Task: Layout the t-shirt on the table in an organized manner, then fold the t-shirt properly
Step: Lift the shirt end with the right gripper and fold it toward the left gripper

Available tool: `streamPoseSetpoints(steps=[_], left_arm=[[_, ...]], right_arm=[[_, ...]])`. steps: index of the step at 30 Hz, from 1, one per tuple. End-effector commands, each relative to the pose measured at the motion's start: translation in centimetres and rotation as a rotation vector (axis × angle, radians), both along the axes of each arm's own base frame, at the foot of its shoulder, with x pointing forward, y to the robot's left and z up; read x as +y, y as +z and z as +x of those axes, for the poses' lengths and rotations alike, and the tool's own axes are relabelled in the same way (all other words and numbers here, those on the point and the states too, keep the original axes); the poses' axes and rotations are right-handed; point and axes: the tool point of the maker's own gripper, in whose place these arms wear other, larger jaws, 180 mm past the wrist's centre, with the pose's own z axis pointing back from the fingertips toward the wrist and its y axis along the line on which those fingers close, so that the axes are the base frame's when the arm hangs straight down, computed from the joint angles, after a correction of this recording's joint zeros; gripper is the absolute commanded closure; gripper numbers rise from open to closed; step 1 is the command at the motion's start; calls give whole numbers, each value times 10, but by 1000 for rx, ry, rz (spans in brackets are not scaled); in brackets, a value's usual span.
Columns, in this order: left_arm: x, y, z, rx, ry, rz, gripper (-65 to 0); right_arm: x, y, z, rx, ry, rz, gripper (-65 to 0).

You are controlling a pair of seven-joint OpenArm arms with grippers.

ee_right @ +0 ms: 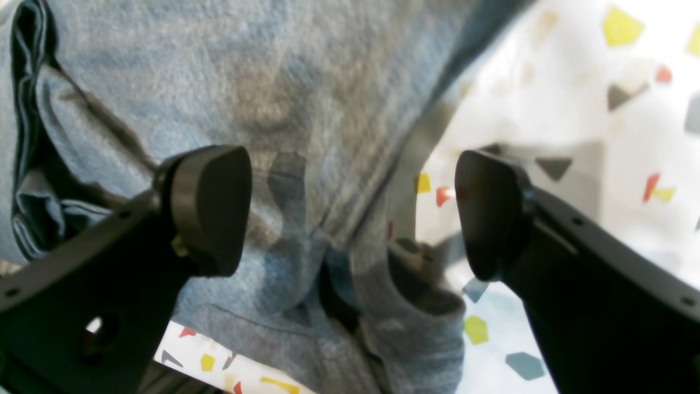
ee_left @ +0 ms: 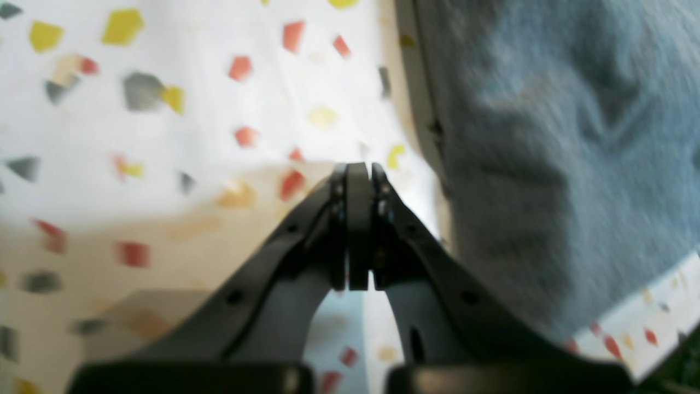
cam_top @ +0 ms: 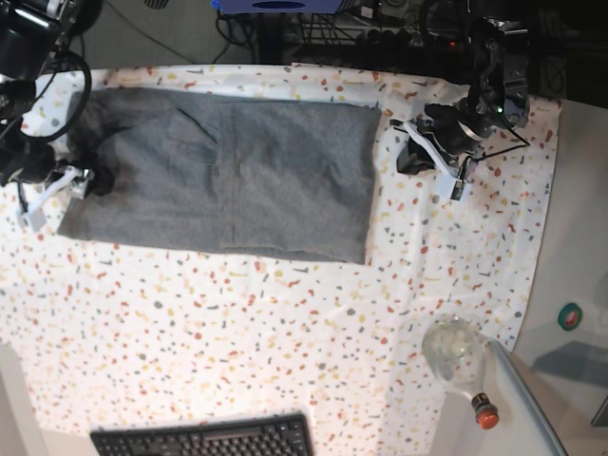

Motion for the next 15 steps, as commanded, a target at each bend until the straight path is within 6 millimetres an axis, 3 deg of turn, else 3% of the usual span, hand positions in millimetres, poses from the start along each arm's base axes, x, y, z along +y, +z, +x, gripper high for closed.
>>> streamPoseSetpoints(steps=[1,7,15], left_arm=[[0,8,7,-32,-1,-11,0],[0,9,9,-37,-1,-11,0],[1,2,1,-12,3,-13,0]], right_arm=[[6,-7,-13,59,31,-9,-549],[44,3,-6,7,138,-18,-549],[44,5,2,-24,117,-11,-530]])
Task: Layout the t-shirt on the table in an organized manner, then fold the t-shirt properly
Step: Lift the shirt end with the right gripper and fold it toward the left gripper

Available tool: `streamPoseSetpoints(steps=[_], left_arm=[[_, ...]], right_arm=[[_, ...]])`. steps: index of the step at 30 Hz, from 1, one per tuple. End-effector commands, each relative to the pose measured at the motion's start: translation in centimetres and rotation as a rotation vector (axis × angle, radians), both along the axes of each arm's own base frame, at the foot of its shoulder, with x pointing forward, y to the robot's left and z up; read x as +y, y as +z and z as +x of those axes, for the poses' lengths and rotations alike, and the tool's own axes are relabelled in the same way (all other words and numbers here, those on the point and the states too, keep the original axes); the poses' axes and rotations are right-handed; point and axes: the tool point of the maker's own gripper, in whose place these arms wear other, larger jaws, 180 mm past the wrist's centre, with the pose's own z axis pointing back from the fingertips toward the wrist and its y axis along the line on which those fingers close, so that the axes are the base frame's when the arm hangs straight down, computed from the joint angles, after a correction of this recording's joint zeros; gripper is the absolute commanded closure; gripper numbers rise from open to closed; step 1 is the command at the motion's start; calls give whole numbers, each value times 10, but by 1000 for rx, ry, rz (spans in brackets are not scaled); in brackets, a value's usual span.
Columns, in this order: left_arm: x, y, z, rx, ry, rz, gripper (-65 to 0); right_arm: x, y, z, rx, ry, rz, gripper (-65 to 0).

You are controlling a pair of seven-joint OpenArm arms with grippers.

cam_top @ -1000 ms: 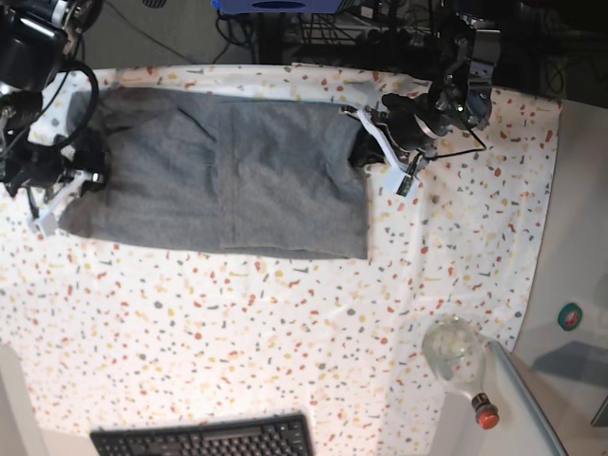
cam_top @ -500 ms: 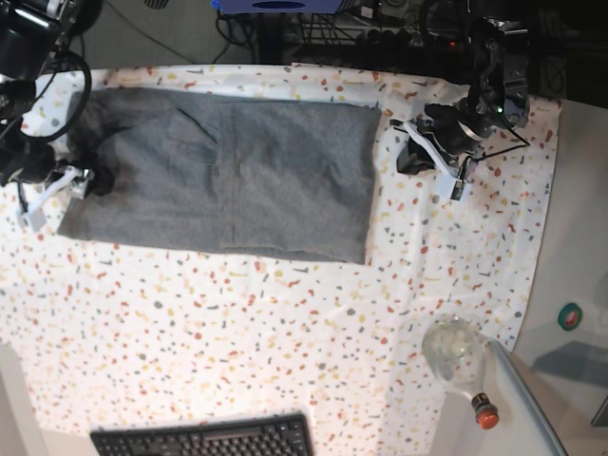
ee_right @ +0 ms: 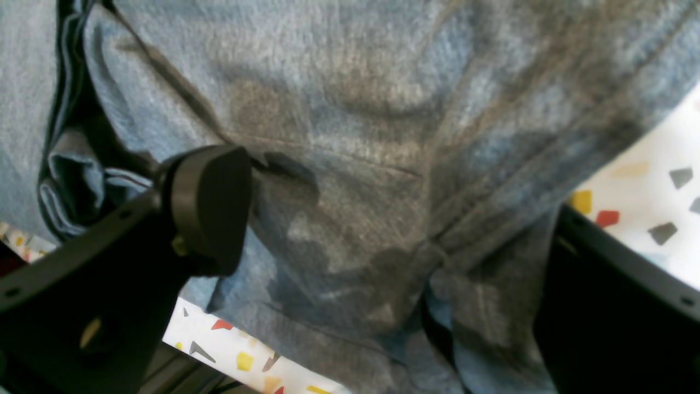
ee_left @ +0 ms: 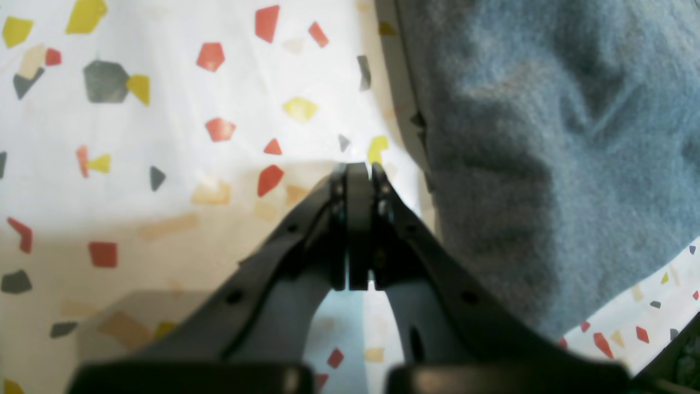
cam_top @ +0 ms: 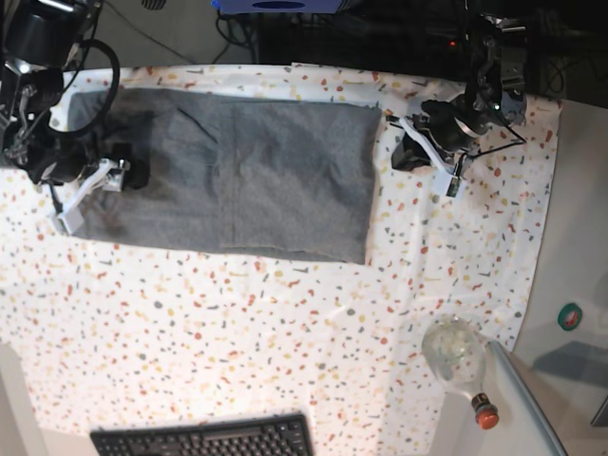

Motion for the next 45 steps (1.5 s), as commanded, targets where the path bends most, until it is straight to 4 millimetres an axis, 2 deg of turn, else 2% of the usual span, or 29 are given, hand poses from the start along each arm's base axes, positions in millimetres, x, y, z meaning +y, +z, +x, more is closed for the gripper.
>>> streamPoseSetpoints(steps=[1,7,10,11,12,18,20,23,28,31,33,36,39,42,45], left_arm=[[3,0,0,2,0,1,0],[5,-11,-6,37,12,-6,0],[4,-11,-6,37,13,-9,0],[1,-11,-6,37,11,-14,0],[-6,-12,-7,39,-3,-22,0],[-52,-18,-11,62,-132,-53,0],[-59,-21,-15,75,-150,-60,0],[-66,-20,-14,71,-145,-77,0],[-76,-20,-15,72,-153,-94,0],[-79,-20,-15,72,-155,-97,0],[-79,-20,-15,70,-155,-97,0],[-78,-20,-15,71,-155,-96,0],[-76,-20,-14,69,-156,-91,0],[-76,-19,-14,66,-157,-91,0],[-78,-14,-10,47,-161,-90,0]], right_arm=[[-6,2,3,-14,-7,-15,-495],[-2,-12,-5,29,-21,13,-195],[-2,-10,-1,21,-21,14,-77],[-2,-9,0,18,-21,14,-17],[-2,-8,3,12,-21,14,0],[-2,-4,6,4,-11,5,0],[-4,7,12,-33,3,-18,0],[-3,20,9,-35,43,-54,0],[13,51,8,-77,96,-102,0],[22,67,6,-77,47,-106,0],[36,77,4,-81,34,-93,0],[69,88,2,-94,116,-77,0],[101,94,0,-81,149,-29,0],[127,97,1,-47,103,36,0],[152,103,0,-44,138,66,0]])
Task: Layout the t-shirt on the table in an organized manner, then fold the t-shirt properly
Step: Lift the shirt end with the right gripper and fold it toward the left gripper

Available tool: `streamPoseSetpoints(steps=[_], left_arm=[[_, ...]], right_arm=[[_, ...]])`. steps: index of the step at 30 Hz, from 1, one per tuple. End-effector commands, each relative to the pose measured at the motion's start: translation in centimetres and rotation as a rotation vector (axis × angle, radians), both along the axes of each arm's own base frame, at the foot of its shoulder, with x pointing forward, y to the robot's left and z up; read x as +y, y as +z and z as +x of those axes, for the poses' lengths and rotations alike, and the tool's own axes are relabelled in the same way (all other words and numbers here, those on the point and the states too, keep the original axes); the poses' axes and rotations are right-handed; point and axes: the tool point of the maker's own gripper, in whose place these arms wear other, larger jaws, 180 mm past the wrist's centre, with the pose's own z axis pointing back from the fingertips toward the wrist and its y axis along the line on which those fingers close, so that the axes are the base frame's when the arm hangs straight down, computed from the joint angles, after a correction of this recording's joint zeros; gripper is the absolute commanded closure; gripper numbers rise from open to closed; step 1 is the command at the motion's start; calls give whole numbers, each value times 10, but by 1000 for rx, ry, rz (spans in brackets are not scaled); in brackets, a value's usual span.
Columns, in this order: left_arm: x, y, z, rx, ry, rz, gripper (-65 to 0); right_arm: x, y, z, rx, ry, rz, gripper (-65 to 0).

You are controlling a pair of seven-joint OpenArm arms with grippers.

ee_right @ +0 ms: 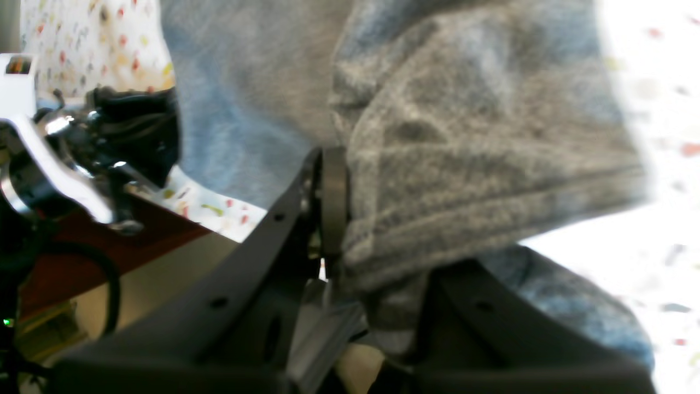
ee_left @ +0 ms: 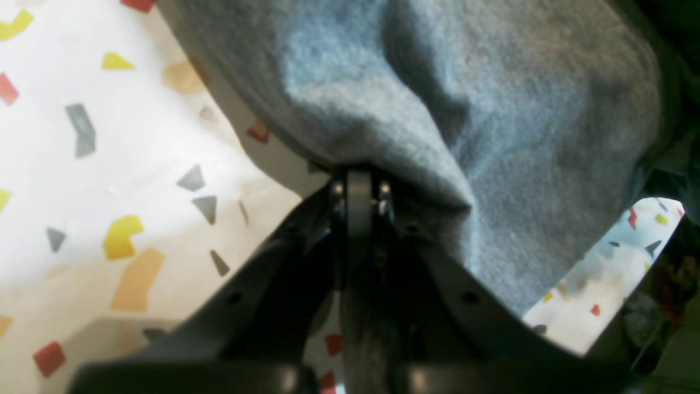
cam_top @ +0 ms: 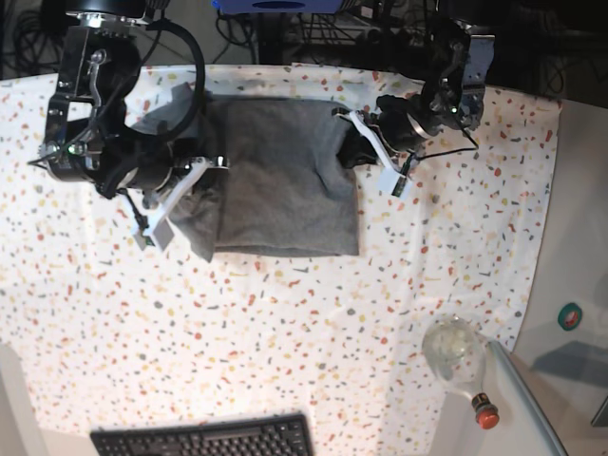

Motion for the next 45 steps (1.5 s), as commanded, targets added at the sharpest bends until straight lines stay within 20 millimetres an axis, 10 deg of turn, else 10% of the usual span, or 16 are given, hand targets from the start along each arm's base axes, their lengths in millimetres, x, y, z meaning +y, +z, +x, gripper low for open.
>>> streamPoseSetpoints(steps=[1,9,22,34,45], left_arm=[[4,-4,-5,21,-20,37,0],[4,-1,-4,13,-21,39,0],[14,-3,-7,19,-14,56,0],[11,-2,-5,15,-24,54,0],[14,-2,-10,17,-19,58,0]], right_arm=[[12,18,11,-64,9,35,0],[33,50,11,-96,-50,81,0],[-42,39,18,-109,-208,-42,0],[64,48,1,-45,-62,107,0],[68,-15,18,1,-127,65,0]])
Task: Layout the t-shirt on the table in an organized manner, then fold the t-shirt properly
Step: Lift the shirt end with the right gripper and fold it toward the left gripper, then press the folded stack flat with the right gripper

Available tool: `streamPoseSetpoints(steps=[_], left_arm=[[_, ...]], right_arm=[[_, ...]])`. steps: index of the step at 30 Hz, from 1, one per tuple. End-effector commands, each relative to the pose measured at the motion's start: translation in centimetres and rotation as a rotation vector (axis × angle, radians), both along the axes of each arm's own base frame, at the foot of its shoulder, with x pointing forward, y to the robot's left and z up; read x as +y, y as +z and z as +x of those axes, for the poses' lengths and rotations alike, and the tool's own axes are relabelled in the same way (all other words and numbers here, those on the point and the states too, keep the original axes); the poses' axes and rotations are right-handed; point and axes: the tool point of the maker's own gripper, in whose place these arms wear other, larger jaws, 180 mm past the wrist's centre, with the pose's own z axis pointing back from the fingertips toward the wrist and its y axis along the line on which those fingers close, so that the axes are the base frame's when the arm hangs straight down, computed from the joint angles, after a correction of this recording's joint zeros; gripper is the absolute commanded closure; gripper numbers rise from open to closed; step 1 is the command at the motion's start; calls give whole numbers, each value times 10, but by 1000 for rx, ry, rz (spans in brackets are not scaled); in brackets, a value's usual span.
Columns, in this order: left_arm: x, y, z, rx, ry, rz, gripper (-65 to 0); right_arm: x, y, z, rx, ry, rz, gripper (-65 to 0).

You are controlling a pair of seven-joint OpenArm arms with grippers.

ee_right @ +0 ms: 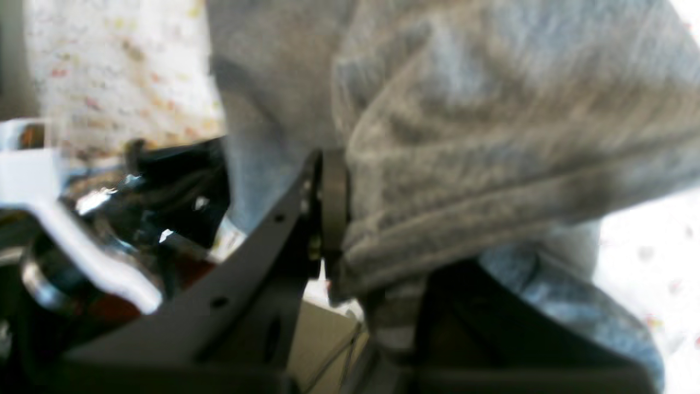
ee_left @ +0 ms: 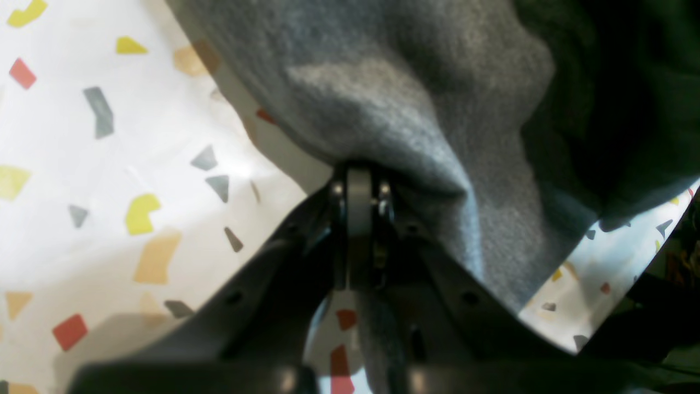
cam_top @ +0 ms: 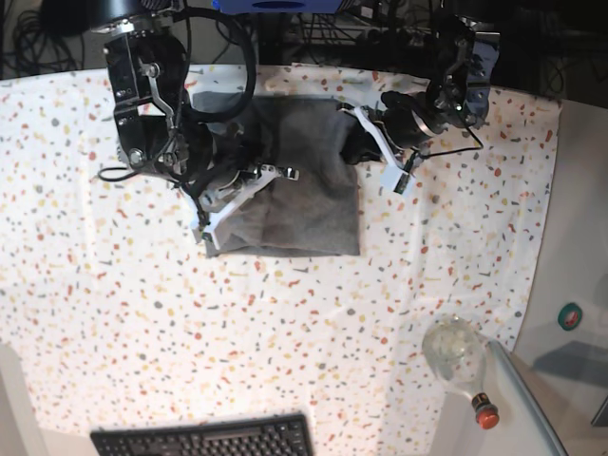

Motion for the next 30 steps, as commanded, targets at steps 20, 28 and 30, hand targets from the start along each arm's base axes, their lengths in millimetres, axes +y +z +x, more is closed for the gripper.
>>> streamPoseSetpoints(steps=[20,28,30], left_arm=[[163,30,-59,1,248,267,0],[237,44,-73,66,413,378,0],[238,46,-71,61,417,380,0]], right_arm=[[15,-4,15,-58,-29,29,-386],[49,0,5,-68,30,-3,-432],[55,0,3,-92,63,-34,-432]])
